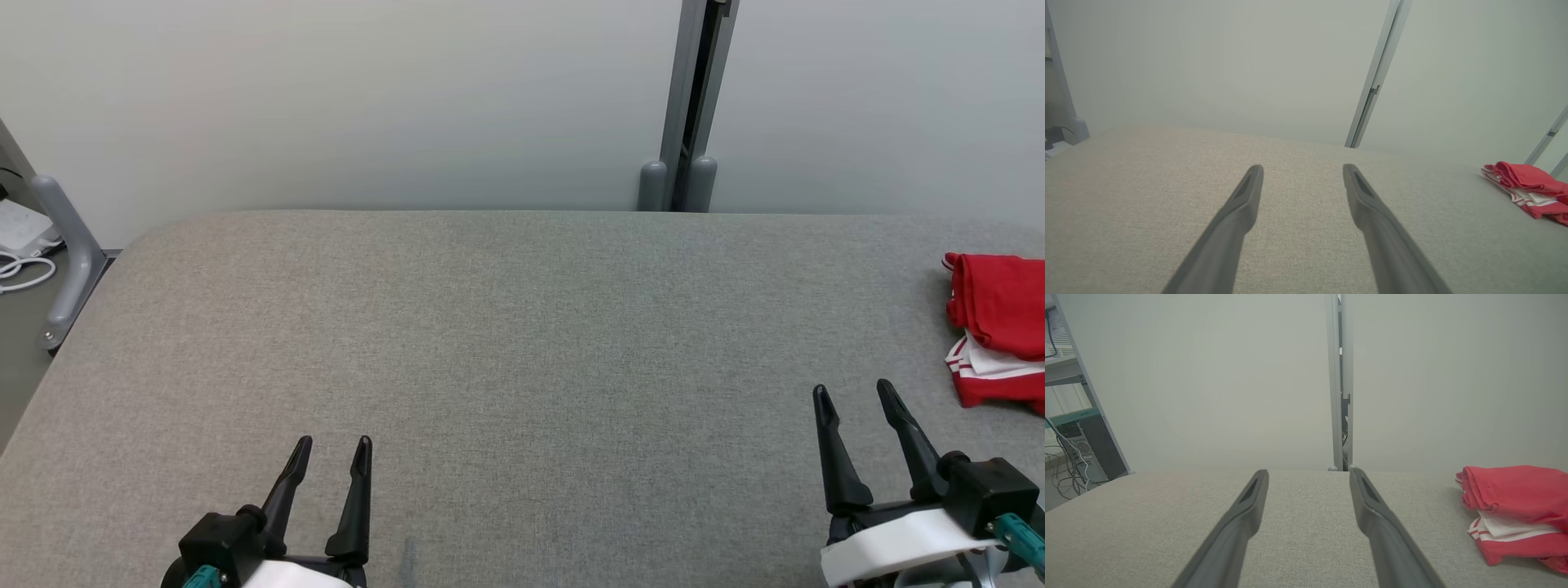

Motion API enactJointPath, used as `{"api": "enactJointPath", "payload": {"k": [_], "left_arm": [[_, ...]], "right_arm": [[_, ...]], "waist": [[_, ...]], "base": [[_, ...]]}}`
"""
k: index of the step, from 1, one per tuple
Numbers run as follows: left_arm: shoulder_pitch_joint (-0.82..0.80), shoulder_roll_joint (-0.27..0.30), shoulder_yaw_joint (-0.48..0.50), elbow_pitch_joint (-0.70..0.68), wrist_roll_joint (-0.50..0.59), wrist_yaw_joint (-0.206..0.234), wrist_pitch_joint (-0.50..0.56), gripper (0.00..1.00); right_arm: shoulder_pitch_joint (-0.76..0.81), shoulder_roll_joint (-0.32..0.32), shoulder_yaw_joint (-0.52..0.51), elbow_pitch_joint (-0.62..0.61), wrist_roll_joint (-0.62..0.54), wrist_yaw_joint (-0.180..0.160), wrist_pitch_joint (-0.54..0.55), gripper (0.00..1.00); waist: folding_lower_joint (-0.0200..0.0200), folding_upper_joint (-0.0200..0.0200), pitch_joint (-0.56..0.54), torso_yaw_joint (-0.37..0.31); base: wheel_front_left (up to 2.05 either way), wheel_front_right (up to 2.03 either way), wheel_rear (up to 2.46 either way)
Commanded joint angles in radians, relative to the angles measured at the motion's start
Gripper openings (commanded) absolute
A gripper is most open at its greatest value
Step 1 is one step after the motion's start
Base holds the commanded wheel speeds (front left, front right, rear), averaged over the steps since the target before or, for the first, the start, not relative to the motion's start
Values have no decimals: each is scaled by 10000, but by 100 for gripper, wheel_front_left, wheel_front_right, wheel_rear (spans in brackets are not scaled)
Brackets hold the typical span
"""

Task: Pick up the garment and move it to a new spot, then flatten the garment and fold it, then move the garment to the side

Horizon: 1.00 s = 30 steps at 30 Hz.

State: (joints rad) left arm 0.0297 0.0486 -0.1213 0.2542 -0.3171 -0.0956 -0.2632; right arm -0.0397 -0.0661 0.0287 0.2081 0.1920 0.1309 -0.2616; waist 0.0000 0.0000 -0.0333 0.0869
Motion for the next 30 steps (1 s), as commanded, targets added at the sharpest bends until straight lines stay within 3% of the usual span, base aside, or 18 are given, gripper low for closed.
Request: {"api": "enactJointPath", "payload": {"k": [1, 15, 30], "left_arm": [[-100, 50, -5, -1, -2, 53, -5, 100], [0, 47, -96, -123, 380, 103, -5, 100], [71, 50, 178, -371, -93, 41, -5, 100]], "right_arm": [[117, -12, 5, 21, -14, -4, -42, 100], [109, -57, 143, 146, -94, -4, -43, 100], [58, -140, 188, 113, -178, -4, -43, 100]], "waist": [[0, 0, -1, -6], [0, 0, 6, -151], [0, 0, 62, -208]], "base": [[0, 0, 0], [0, 0, 0], [0, 0, 0]]}}
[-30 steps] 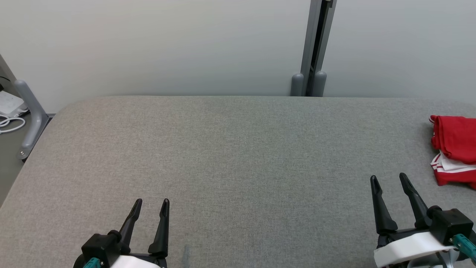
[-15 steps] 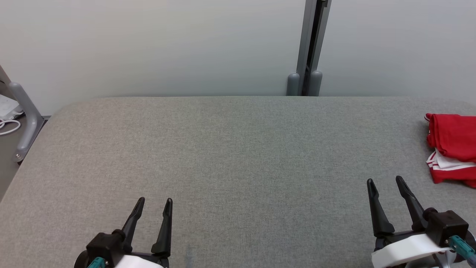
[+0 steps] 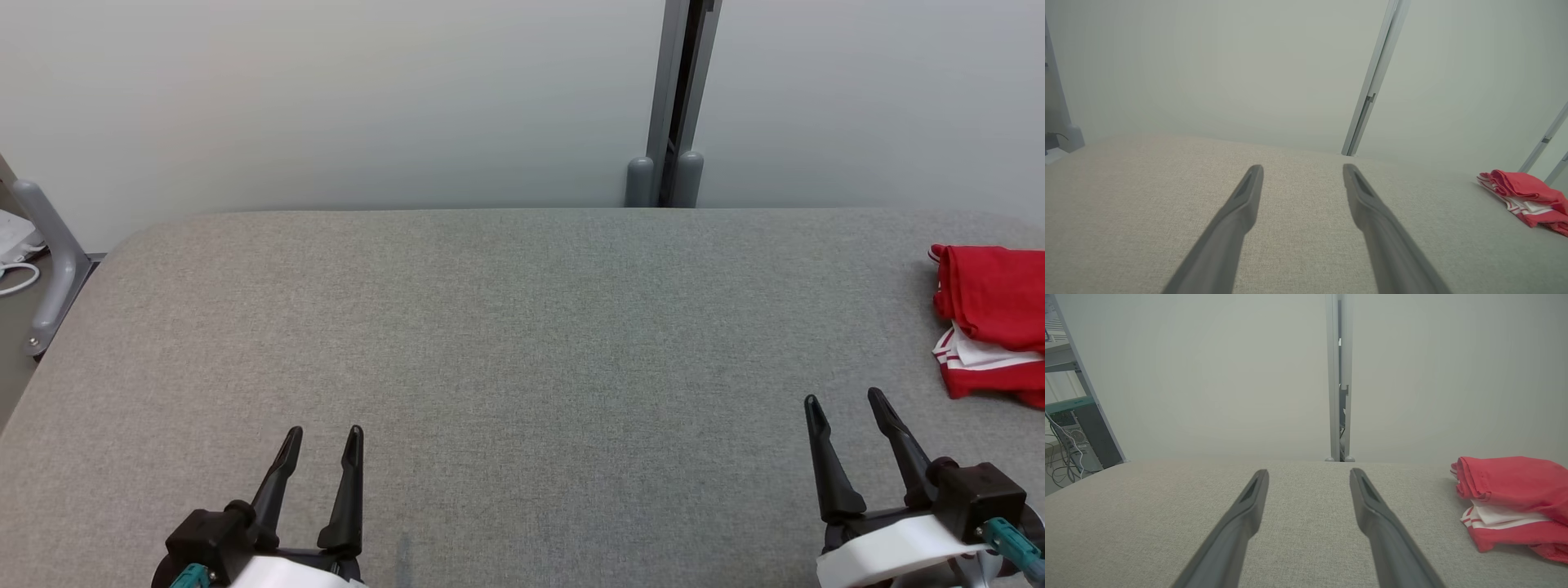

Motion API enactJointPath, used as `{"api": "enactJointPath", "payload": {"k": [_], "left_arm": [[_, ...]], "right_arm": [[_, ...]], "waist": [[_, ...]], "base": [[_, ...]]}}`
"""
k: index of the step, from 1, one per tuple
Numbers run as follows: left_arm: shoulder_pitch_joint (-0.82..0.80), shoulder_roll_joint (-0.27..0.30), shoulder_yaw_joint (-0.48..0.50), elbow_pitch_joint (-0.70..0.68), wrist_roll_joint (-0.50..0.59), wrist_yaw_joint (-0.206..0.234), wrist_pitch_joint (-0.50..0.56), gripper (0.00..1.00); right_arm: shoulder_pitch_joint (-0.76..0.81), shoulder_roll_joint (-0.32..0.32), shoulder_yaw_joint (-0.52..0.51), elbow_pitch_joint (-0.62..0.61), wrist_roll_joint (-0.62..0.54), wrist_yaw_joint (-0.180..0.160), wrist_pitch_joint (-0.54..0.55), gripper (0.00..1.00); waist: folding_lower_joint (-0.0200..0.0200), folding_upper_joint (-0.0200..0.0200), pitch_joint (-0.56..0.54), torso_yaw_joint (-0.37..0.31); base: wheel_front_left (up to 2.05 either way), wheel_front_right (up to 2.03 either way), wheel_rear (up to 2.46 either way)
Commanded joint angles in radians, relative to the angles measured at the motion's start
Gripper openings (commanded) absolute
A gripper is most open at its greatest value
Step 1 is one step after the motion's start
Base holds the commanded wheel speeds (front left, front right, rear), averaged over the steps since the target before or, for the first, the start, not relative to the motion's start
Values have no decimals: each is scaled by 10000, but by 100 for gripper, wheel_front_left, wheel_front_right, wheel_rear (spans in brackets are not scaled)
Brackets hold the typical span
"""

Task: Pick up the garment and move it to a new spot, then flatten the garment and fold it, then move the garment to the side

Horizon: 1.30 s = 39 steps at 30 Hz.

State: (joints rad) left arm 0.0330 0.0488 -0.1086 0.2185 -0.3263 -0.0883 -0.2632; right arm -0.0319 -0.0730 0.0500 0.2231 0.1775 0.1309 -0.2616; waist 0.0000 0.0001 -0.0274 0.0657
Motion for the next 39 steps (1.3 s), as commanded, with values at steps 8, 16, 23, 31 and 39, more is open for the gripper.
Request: {"api": "enactJointPath", "payload": {"k": [8, 16, 23, 31, 39], "left_arm": [[7, 48, 165, 260, -640, -153, -5, 100], [-71, 50, 271, 447, -889, -249, -5, 100], [7, 0, 234, 562, -1184, -263, 0, 0], [-45, -40, 120, 772, -2091, -248, 142, 0], [-367, -32, -51, 861, -3371, -273, 298, 0]], "right_arm": [[-36, -13, -91, -98, -44, -4, -43, 100], [-47, 24, -178, -184, -41, -4, -43, 100], [-3, 58, -177, -153, -34, 0, 0, 0], [24, 130, -564, 98, 1009, 0, 496, 0], [6, 139, -1077, 31, 2490, 0, 1111, 0]], "waist": [[0, -1, 22, 52], [0, -1, 28, 123], [0, -1, 5, 172], [0, -1, 17, 136], [0, -1, 35, 83]], "base": [[0, 0, 0], [0, 0, 0], [0, 0, 0], [0, 0, 0], [0, 0, 0]]}}
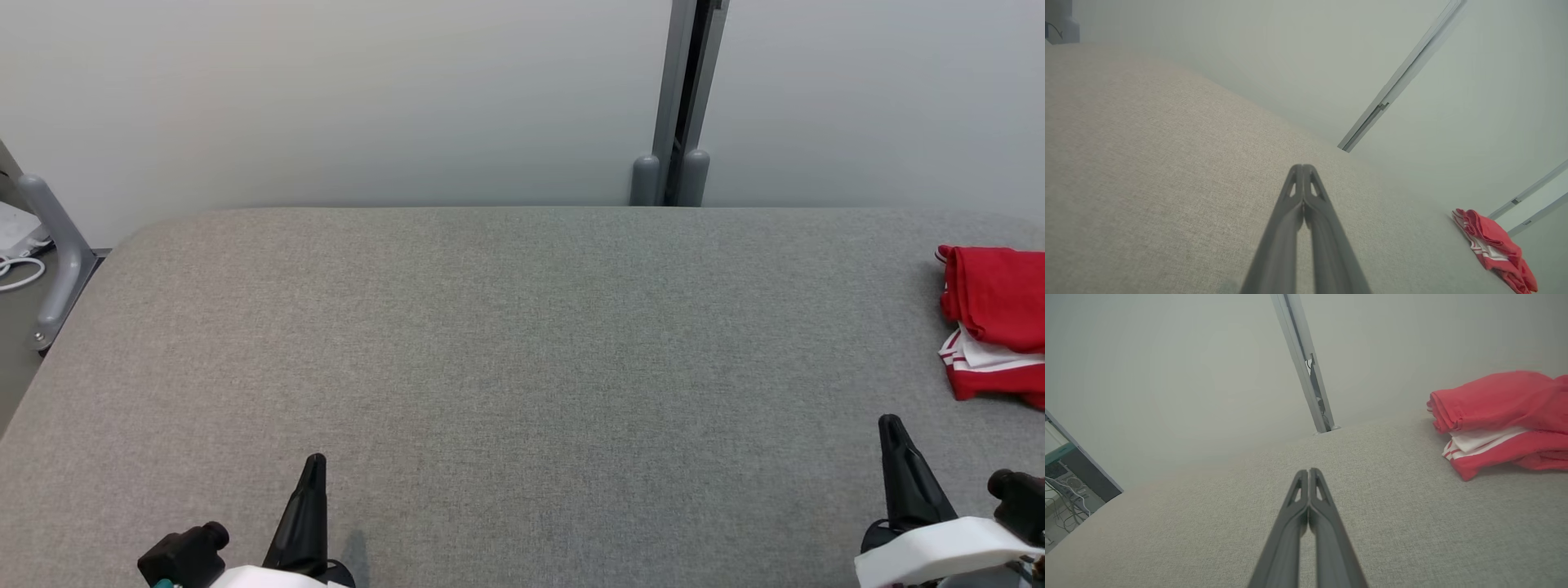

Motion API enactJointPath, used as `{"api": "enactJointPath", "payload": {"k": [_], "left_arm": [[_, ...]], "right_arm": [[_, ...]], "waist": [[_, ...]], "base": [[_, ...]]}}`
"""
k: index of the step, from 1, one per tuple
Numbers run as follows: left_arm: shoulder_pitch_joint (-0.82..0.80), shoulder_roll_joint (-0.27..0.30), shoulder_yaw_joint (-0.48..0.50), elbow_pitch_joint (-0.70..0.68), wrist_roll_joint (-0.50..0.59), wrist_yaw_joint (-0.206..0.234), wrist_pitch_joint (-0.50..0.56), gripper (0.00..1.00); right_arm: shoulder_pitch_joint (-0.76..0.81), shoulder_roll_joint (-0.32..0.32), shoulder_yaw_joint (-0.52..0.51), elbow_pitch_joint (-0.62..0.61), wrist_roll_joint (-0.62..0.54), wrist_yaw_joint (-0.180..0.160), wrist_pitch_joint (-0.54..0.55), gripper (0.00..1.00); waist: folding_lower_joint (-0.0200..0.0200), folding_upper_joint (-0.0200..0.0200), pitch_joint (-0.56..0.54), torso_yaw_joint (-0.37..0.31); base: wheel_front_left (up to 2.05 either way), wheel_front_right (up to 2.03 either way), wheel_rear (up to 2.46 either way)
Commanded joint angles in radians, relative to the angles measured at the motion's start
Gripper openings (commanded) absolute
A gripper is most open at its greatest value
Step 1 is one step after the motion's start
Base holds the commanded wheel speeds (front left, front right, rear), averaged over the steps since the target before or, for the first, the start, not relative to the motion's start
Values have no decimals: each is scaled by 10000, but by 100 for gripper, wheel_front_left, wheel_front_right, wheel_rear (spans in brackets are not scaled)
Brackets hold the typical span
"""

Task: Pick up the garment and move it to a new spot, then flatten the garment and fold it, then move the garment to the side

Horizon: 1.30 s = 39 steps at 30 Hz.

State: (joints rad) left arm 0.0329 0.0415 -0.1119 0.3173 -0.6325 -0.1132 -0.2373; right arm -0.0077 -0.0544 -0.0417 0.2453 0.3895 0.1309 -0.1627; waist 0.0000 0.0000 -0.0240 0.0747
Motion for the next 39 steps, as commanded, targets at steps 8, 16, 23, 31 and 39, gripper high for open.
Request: {"api": "enactJointPath", "payload": {"k": [8, 16, 23, 31, 39], "left_arm": [[-624, 48, -159, -50, -1337, -48, 161, 0], [-881, 56, -295, -20, -2414, -68, 299, 0], [-1074, 62, -403, -7, -3276, -85, 408, 0], [-1296, 69, -528, 17, -4288, -98, 545, 0], [-1483, 75, -628, 41, -5121, -111, 659, 0]], "right_arm": [[-255, -40, -555, -239, 1558, 0, 593, 0], [-286, -34, -977, -280, 2802, 0, 1096, 0], [-316, -29, -1318, -309, 3801, 0, 1505, 0], [-345, -23, -1724, -344, 4975, -1, 1991, 0], [-370, -17, -2058, -367, 5936, -1, 2392, 0]], "waist": [[0, 0, 18, -53], [0, 0, 38, -106], [0, 0, 55, -153], [0, 0, 76, -213], [0, 0, 95, -267]], "base": [[0, 0, 0], [0, 0, 0], [0, 0, 0], [0, 0, 0], [0, 0, 0]]}}
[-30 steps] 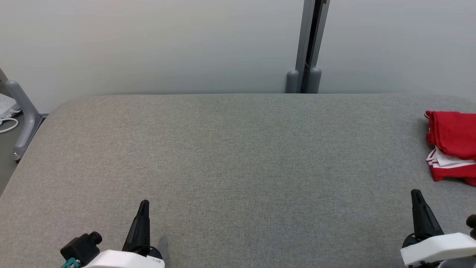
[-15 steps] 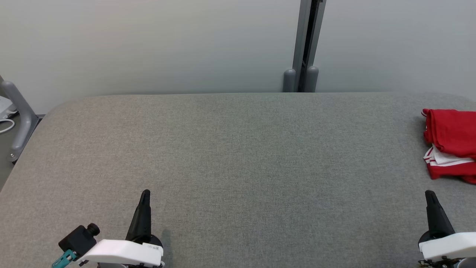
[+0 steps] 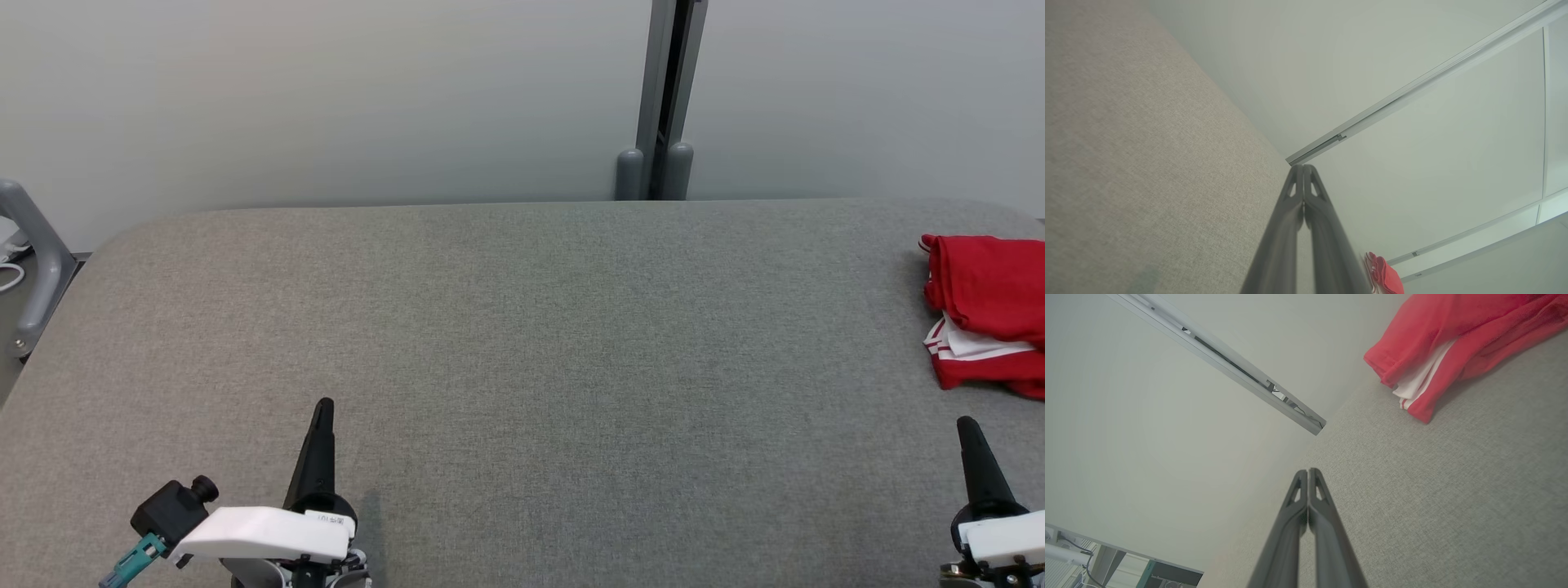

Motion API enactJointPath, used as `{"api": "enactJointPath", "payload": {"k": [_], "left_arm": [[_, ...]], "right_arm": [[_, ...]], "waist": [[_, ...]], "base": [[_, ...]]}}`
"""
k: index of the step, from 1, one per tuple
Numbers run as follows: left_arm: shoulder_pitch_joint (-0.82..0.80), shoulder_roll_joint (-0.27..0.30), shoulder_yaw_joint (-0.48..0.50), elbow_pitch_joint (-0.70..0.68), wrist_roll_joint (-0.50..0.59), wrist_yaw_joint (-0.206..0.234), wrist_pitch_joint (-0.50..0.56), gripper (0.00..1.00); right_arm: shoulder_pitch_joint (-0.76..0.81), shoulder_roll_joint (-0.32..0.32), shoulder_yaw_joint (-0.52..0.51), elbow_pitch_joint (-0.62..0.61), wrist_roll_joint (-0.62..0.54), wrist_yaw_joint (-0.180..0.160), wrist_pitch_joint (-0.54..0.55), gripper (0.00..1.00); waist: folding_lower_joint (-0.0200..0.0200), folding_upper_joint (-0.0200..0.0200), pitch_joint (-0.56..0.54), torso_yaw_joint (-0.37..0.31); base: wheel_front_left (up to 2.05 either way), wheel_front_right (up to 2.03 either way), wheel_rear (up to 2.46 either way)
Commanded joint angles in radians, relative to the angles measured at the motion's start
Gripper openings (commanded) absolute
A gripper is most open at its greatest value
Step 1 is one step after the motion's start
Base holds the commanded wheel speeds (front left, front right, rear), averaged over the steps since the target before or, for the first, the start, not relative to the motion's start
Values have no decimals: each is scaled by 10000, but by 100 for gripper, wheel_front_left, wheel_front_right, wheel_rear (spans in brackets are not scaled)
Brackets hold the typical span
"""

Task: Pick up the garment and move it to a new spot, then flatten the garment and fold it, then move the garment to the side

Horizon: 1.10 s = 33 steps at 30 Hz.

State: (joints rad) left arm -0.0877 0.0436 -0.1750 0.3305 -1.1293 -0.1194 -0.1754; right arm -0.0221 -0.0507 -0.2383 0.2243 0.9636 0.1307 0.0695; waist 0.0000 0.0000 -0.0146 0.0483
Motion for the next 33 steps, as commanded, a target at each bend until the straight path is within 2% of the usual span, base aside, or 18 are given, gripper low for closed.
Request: {"api": "enactJointPath", "payload": {"k": [1, 33], "left_arm": [[-298, 54, -10, -88, -257, -52, 55, 0], [-906, 74, -346, 7, -2914, -98, 406, 0]], "right_arm": [[-230, -52, -131, -159, 314, 1, 120, 0], [-304, -32, -1211, -226, 3390, 2, 1407, 0]], "waist": [[0, 0, 3, -9], [0, 0, 77, -216]], "base": [[0, 0, 0], [0, 0, 0]]}}
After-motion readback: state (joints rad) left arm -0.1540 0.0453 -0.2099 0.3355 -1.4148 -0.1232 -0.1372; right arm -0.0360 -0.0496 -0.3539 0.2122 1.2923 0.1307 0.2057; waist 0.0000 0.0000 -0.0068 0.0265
